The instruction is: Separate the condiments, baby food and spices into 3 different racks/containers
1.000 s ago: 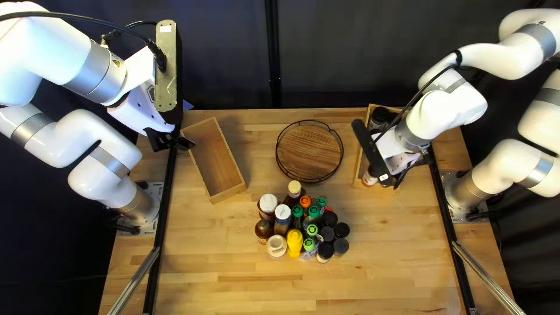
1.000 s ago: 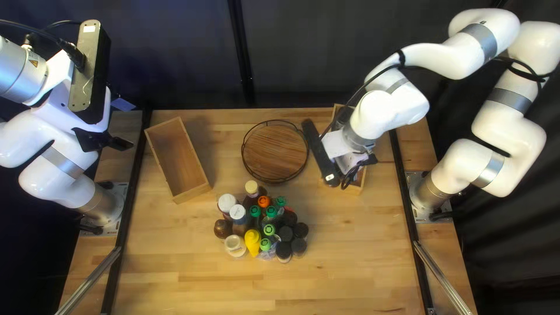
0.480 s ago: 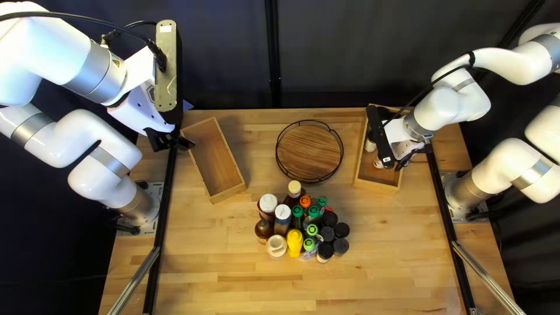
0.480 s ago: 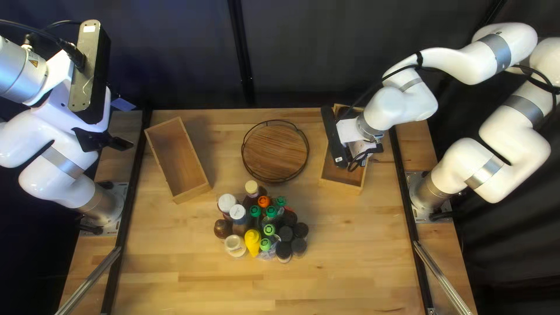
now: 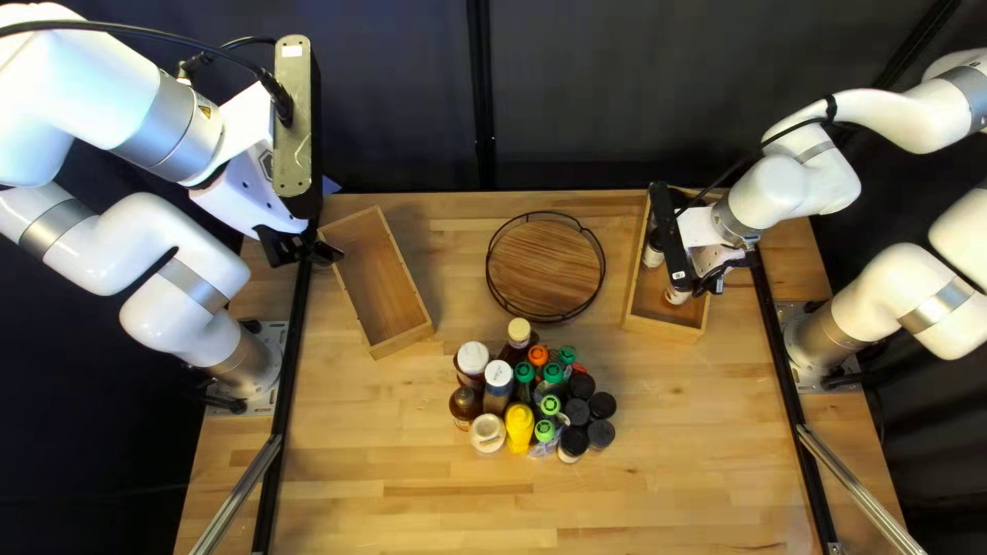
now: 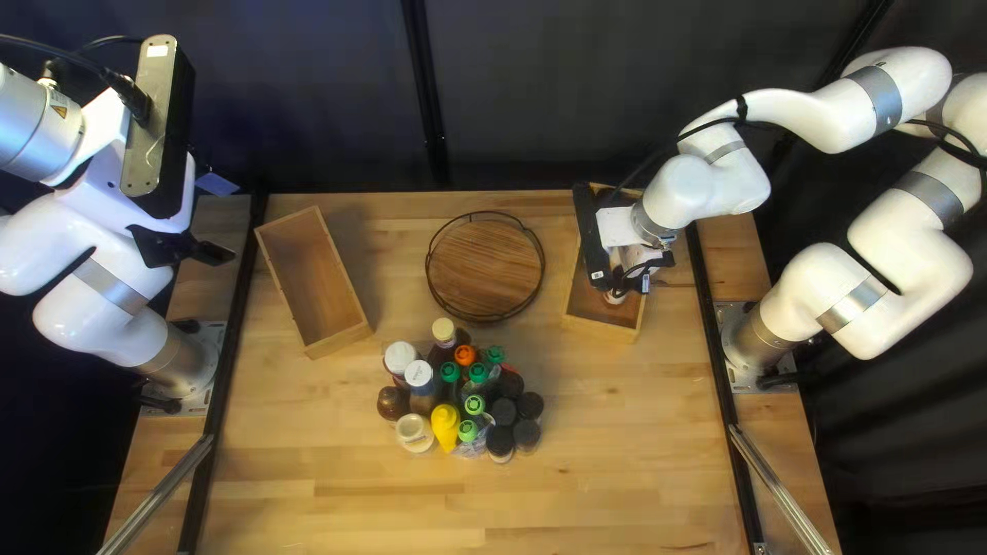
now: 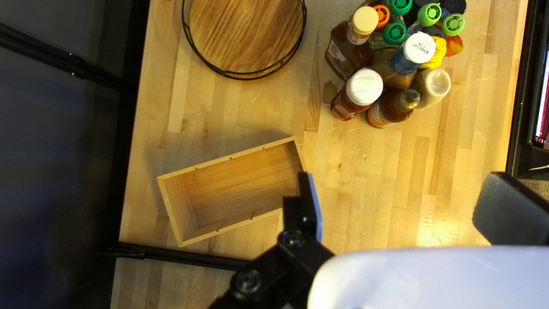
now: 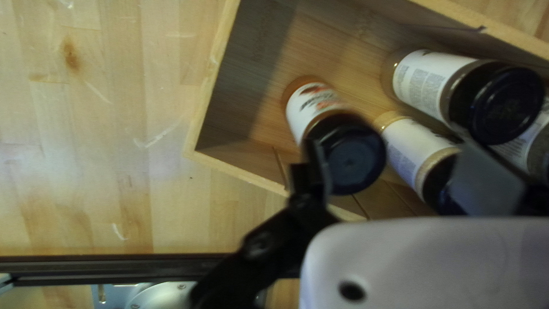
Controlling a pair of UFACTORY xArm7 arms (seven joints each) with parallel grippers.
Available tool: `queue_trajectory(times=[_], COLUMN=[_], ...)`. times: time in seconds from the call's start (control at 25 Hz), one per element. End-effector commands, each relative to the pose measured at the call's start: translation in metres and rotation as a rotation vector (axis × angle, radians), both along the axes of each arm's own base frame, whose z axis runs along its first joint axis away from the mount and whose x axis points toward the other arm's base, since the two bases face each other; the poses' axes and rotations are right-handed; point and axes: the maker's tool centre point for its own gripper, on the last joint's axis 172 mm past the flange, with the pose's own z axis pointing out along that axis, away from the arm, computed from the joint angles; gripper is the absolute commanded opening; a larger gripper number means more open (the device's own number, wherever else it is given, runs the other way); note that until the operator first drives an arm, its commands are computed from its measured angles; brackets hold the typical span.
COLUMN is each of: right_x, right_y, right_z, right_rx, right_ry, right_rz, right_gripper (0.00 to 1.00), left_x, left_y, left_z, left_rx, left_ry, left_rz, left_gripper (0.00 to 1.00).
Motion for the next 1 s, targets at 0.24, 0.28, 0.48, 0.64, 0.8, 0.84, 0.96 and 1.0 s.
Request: queue_trajectory(times=[0.24, 0.28, 0.48, 0.64, 0.8, 0.84, 0.96, 1.0], right_x=[0.065, 0.074, 0.097, 0.105, 0.111, 0.112, 0.115, 0.118], right_y=[0.109, 0.124, 0.181, 0.210, 0.231, 0.236, 0.242, 0.243], right_z=[0.038, 0.041, 0.039, 0.026, 0.012, 0.007, -0.006, -0.012], right_rx=[0.090, 0.109, 0.179, 0.197, 0.201, 0.196, 0.178, 0.171], right_ry=[-0.064, -0.072, -0.108, -0.130, -0.140, -0.139, -0.132, -0.129], right_rz=[0.121, 0.138, 0.185, 0.183, 0.178, 0.177, 0.173, 0.173], right_gripper=[1.00, 1.00, 1.00, 1.00, 1.00, 1.00, 1.00, 1.00], left_x=[0.000, 0.000, 0.000, 0.000, 0.000, 0.000, 0.000, 0.000], left_y=[0.000, 0.000, 0.000, 0.000, 0.000, 0.000, 0.000, 0.000], left_z=[0.000, 0.000, 0.000, 0.000, 0.000, 0.000, 0.000, 0.000], left_rx=[0.000, 0.000, 0.000, 0.000, 0.000, 0.000, 0.000, 0.000], left_ry=[0.000, 0.000, 0.000, 0.000, 0.000, 0.000, 0.000, 0.000], left_rz=[0.000, 0.000, 0.000, 0.000, 0.000, 0.000, 0.000, 0.000], left_gripper=[1.00, 1.00, 1.00, 1.00, 1.00, 1.00, 1.00, 1.00])
